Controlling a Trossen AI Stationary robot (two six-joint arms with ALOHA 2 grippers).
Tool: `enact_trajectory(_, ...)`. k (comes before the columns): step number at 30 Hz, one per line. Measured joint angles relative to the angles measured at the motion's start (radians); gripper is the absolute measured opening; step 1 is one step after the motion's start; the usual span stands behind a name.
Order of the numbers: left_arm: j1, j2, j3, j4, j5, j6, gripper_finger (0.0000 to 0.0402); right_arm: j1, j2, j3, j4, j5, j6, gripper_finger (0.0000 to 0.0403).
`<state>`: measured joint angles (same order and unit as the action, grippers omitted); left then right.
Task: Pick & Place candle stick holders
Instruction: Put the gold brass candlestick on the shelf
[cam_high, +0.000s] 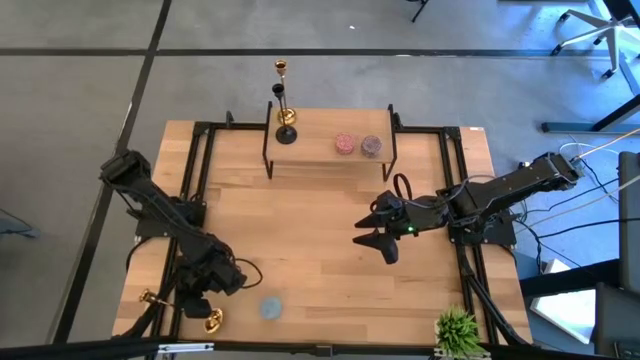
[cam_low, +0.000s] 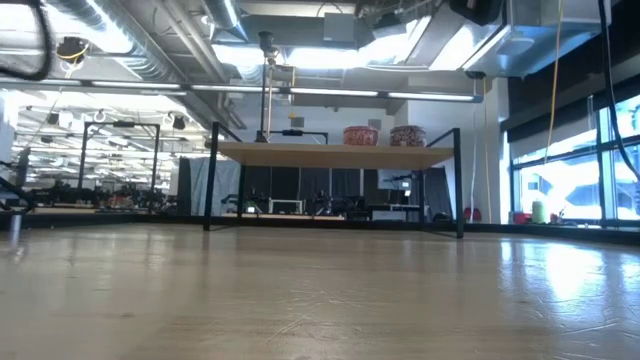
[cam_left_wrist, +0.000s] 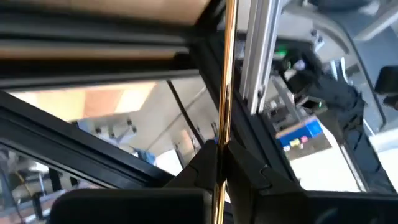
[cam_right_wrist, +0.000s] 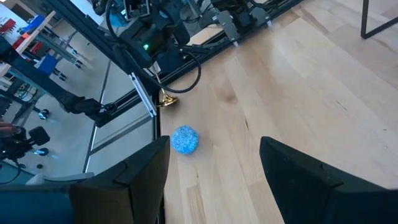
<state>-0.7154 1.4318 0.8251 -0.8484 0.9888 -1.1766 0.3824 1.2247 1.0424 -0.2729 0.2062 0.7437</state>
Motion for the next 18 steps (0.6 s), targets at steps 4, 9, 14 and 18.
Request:
enact_trajectory(4,0.043,0.0,0.057,-0.051,-0.173,0.043,0.0012,0.0,0.0,0.0,0.0,0.0,0.0,0.0254)
enact_trajectory(9,0.137,0.004,0.158,-0.174,-0.314,0.115,0.001,0.0,0.0,0.0,0.0,0.0,0.0,0.0254)
enact_trajectory(14,0.215,0.003,0.301,-0.289,-0.316,0.246,0.001,0.0,0.0,0.0,0.0,0.0,0.0,0.0254)
enact_trajectory(18,0.296,0.003,0.397,-0.27,-0.415,0.289,0.001,0.0,0.0,0.0,0.02,0.0,-0.041,0.0254)
